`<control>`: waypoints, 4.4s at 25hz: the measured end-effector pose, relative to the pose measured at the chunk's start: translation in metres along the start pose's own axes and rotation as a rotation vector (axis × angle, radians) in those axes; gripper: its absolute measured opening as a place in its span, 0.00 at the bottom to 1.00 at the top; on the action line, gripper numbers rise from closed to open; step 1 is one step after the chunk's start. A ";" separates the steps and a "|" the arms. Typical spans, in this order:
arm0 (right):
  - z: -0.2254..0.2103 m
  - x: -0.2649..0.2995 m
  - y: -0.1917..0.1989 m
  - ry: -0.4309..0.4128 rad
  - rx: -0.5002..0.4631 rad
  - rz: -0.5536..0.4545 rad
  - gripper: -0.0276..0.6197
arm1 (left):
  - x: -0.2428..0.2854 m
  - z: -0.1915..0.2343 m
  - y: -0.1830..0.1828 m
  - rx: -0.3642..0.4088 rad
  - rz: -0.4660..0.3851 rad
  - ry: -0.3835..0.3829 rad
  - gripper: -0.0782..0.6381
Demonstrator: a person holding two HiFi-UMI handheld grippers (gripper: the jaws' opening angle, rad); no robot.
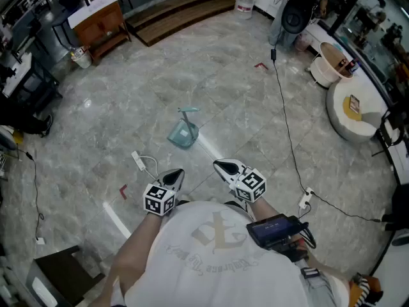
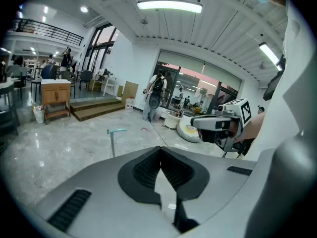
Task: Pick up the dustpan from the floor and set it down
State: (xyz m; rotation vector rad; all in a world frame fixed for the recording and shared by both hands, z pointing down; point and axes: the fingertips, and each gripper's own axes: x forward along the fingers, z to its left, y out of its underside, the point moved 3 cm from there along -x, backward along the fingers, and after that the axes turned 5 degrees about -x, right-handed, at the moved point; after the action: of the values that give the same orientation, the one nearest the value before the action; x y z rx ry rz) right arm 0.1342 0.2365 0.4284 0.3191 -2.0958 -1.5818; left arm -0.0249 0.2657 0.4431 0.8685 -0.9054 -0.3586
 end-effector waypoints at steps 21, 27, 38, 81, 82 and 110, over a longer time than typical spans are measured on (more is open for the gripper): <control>0.016 0.048 -0.008 0.152 0.016 0.082 0.07 | -0.045 0.065 0.007 -0.015 -0.010 0.041 0.13; 0.016 0.063 -0.008 0.165 0.013 0.096 0.07 | -0.057 0.082 0.011 -0.030 -0.029 0.028 0.13; 0.013 0.091 -0.015 0.121 -0.010 0.136 0.07 | -0.068 0.107 0.013 -0.076 -0.049 -0.016 0.13; -0.214 0.225 -0.019 -0.115 0.038 0.247 0.07 | 0.101 0.203 -0.118 -0.187 0.000 -0.211 0.13; -0.222 0.228 -0.018 -0.121 0.038 0.252 0.07 | 0.108 0.205 -0.122 -0.190 0.003 -0.215 0.13; -0.222 0.248 -0.009 -0.194 -0.058 0.388 0.07 | 0.097 0.209 -0.131 -0.225 0.020 -0.231 0.13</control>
State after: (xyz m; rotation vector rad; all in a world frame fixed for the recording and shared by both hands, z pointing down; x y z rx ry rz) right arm 0.0364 -0.0664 0.5261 -0.2589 -2.0880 -1.4793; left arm -0.1259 0.0209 0.4595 0.6183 -1.0628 -0.5408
